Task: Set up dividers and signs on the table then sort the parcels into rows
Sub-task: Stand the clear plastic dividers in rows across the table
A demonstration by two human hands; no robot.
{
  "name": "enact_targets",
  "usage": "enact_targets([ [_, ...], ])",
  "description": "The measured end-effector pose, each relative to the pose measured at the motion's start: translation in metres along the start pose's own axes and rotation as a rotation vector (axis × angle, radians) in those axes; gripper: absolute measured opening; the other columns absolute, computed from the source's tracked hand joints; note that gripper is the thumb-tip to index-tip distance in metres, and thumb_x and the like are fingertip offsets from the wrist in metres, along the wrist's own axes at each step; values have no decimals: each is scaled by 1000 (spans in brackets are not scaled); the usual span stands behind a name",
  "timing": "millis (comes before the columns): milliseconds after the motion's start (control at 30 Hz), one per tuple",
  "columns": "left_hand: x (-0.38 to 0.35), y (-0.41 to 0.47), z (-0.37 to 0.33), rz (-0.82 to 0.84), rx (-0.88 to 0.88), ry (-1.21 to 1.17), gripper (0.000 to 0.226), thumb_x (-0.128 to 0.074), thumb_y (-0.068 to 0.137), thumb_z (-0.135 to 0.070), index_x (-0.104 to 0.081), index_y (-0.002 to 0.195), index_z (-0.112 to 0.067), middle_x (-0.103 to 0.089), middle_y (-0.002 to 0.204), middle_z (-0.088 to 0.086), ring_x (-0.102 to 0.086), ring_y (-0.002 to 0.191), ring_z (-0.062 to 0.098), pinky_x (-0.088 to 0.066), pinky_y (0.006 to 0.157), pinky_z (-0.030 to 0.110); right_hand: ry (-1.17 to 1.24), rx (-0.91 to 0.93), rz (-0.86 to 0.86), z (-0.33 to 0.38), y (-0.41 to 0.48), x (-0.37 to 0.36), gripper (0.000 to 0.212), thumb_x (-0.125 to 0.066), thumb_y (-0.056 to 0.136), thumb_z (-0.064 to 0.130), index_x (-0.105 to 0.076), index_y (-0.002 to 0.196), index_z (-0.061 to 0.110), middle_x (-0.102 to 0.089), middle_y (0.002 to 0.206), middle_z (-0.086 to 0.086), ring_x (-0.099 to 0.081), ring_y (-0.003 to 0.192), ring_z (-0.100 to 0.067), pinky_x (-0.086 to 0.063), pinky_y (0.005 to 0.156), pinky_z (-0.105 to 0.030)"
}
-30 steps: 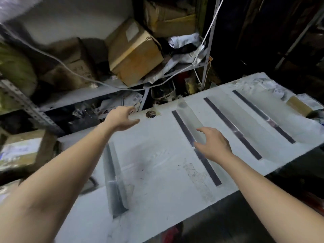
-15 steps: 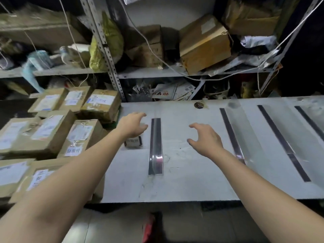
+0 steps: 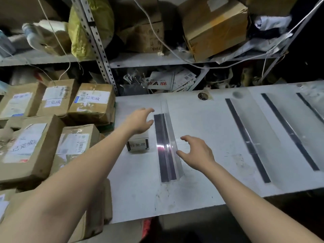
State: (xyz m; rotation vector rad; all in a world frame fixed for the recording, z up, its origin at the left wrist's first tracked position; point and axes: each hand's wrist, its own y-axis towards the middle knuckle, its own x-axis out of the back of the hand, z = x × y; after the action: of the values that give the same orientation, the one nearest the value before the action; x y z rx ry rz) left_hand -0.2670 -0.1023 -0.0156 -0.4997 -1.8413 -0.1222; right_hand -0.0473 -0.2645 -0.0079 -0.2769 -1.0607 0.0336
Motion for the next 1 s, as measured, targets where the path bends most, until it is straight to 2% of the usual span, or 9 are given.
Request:
enact_targets([
  [133,-3,40,12,68,-117,-31,56,-57,101,-29,-39,154,-24,-51,150,7,-54,130,29,-46,106,42,26,-107,4,5,7,-21,54,-63,92,44,-50,143,30,-58,140,10,-55,128,-13,-48,95,-34],
  [267,-4,71,15,119,-222,-32,54,-58,100,-22,-41,151,-26,-52,145,9,-57,123,30,-45,100,38,18,-197,12,10,7,-35,46,-61,93,40,-55,138,30,-66,126,11,-63,113,-13,-52,86,-32],
  [467,-3,109,15,159,-345,37,28,-54,100,-10,-53,123,-25,-55,118,7,-56,95,28,-45,75,39,83,-323,-24,13,-1,-47,27,-60,93,35,-66,118,29,-70,105,14,-66,93,-10,-52,76,-29],
  [600,-2,128,20,207,-408,73,12,-60,100,-20,-63,111,-25,-56,111,6,-57,97,28,-48,87,41,147,-367,-57,11,-11,-51,16,-63,94,31,-71,107,26,-69,96,17,-67,82,-6,-53,72,-26],
  [700,0,138,24,234,-446,55,8,-65,98,-26,-65,100,-34,-61,108,3,-59,100,26,-49,90,41,194,-397,-97,7,-16,-56,14,-64,93,24,-74,103,25,-69,91,17,-67,80,-4,-52,70,-23],
  [867,-1,144,25,300,-464,-68,5,-70,96,-18,-71,93,-23,-71,102,2,-69,98,25,-56,90,45,220,-416,-154,4,-20,-59,13,-65,93,22,-76,101,25,-67,86,18,-66,80,-5,-48,68,-20],
  [1000,-1,146,28,311,-492,-141,8,-71,95,-14,-71,90,-20,-71,96,1,-67,95,22,-55,93,45,200,-411,-165,-1,-24,-56,14,-65,94,22,-76,103,25,-69,88,18,-67,83,-6,-53,73,-24],
])
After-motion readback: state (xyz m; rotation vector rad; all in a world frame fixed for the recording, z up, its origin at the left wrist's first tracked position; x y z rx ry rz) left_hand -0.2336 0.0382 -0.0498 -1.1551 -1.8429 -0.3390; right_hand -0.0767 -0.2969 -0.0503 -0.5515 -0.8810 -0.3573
